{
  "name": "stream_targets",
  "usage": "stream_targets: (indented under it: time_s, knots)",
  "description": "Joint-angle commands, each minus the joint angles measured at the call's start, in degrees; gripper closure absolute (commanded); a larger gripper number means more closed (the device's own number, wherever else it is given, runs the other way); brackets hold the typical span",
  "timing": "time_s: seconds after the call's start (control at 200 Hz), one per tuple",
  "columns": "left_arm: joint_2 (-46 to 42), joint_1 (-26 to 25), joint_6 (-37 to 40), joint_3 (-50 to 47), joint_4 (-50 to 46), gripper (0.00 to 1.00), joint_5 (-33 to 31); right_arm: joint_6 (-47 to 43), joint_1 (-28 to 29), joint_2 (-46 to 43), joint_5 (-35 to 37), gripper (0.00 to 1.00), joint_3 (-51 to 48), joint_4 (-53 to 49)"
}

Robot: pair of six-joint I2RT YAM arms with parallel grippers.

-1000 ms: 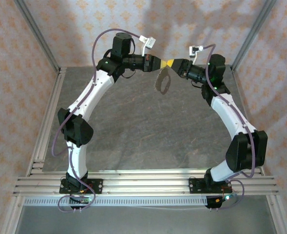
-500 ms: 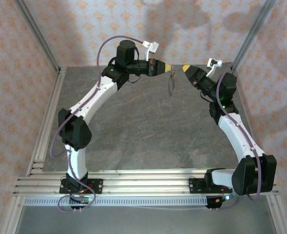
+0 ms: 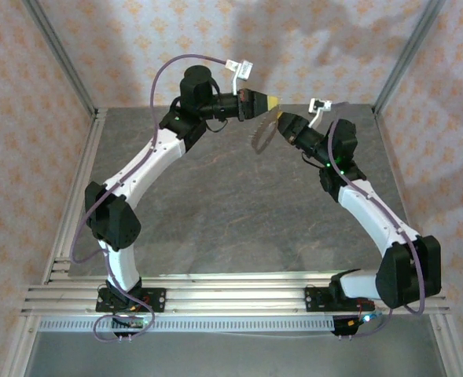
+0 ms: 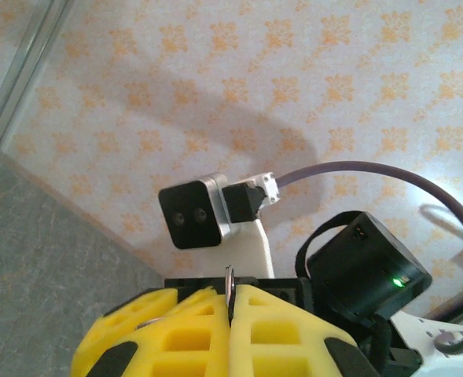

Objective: Put the keys on the keyring

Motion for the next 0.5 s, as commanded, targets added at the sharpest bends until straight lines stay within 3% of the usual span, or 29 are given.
stream_targets:
  time_s: [0.0, 0.2, 0.495]
  knots:
    - [-2.65, -0.54, -1.94, -1.5, 6.12, 1.0, -1.73, -3.61, 0.41, -2.07, 2.59, 0.8, 0.6, -0.47]
    - [-3.04, -0.63, -2.82, -2.91, 7.7, 1.0, -1.94, -7.29, -1.14, -6.67, 8.01, 0.8, -1.18, -7.93]
    - [-3.45, -0.6, -3.16, -3.8, 8.54, 1.0, -1.73, -6.35, -3.23, -9.05, 10.5, 0.8, 0.66, -8.03]
